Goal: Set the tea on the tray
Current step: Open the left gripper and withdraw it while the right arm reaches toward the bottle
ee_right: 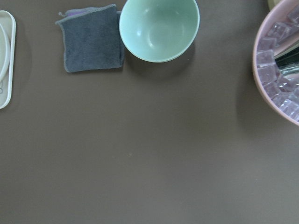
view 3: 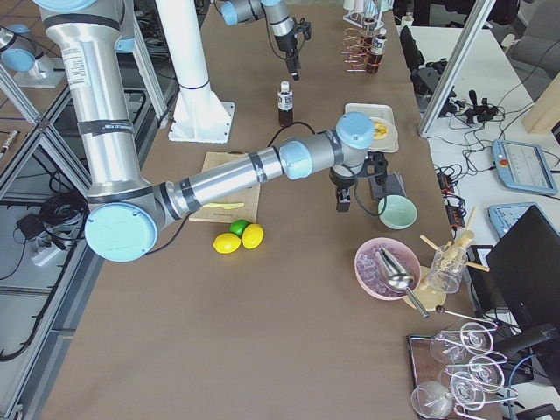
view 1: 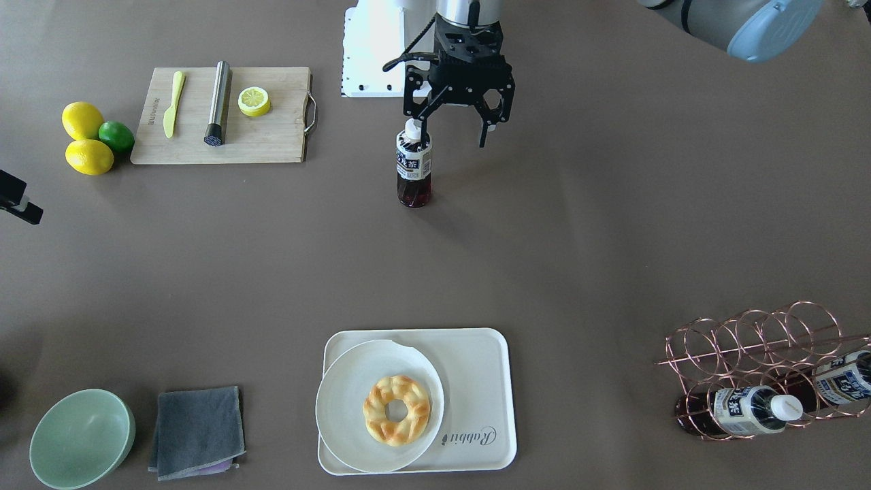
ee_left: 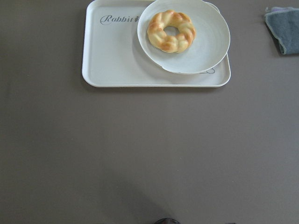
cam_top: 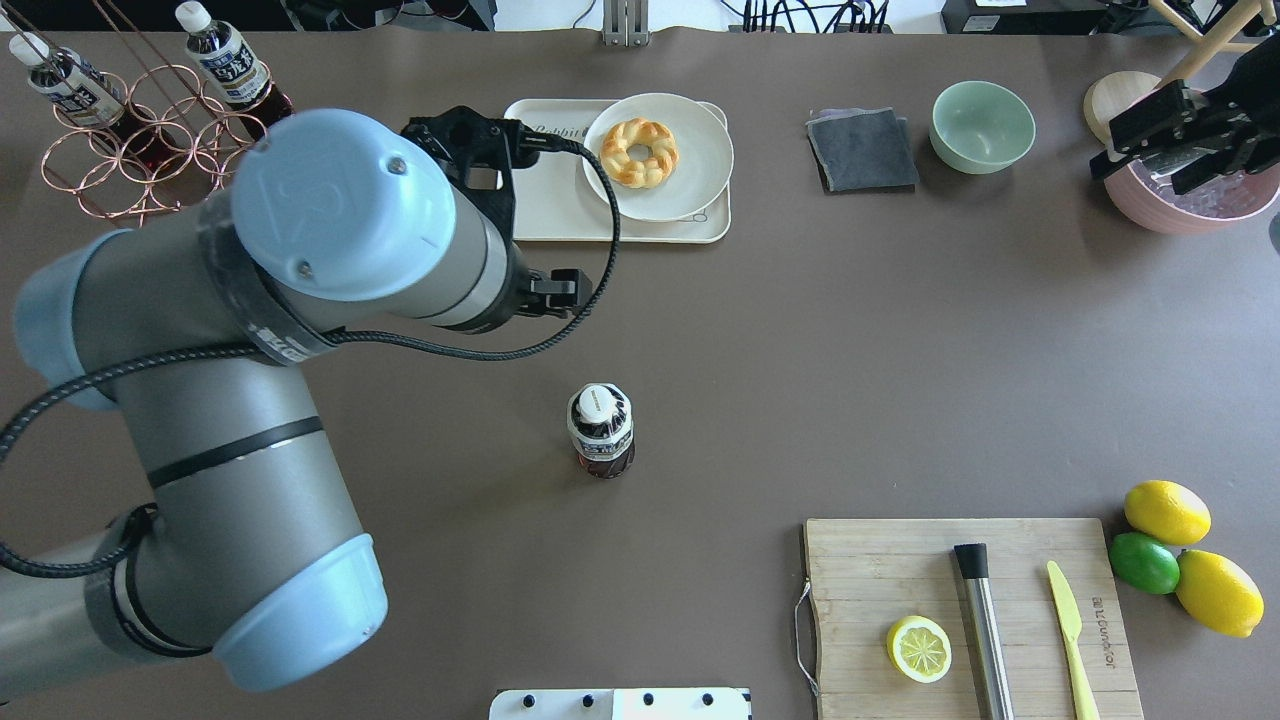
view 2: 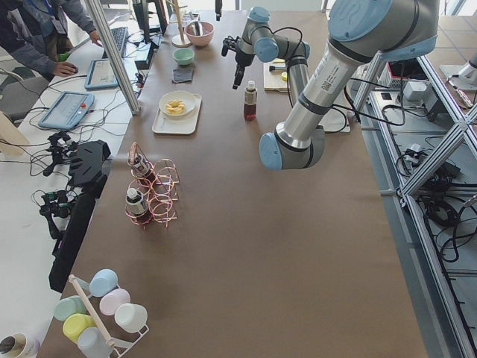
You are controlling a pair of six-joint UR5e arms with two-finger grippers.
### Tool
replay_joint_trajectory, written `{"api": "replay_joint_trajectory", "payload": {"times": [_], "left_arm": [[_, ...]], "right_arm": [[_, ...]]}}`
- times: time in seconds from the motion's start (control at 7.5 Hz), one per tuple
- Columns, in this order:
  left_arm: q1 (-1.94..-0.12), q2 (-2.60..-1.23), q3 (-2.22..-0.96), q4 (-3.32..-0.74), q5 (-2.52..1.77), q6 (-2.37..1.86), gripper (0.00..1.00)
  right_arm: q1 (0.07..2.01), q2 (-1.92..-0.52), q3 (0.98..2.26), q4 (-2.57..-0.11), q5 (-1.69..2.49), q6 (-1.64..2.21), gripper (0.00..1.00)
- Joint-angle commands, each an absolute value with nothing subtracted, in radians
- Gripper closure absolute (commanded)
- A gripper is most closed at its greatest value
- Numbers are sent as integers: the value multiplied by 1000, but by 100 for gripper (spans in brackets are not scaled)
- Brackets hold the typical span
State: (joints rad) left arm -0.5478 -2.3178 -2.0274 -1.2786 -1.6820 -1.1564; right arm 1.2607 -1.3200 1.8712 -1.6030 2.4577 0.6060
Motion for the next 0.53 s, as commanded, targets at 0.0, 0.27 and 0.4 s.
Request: {"api": "replay_joint_trajectory", "payload": {"times": [0.0, 0.27, 0.4], "left_arm": [[-732, -2165, -2072, -1345, -1838, -927, 11], [-866, -2032, -2063, -1463, -1981, -777, 11], [-908, -1998, -2060, -1469, -2002, -702, 11]], "right_arm": [[1082, -1279, 2027, -1603, 2335, 916, 0], [907, -1198, 2075, -1603, 2188, 1146, 0], [809, -1139, 2082, -1603, 2093, 1267, 0]]}}
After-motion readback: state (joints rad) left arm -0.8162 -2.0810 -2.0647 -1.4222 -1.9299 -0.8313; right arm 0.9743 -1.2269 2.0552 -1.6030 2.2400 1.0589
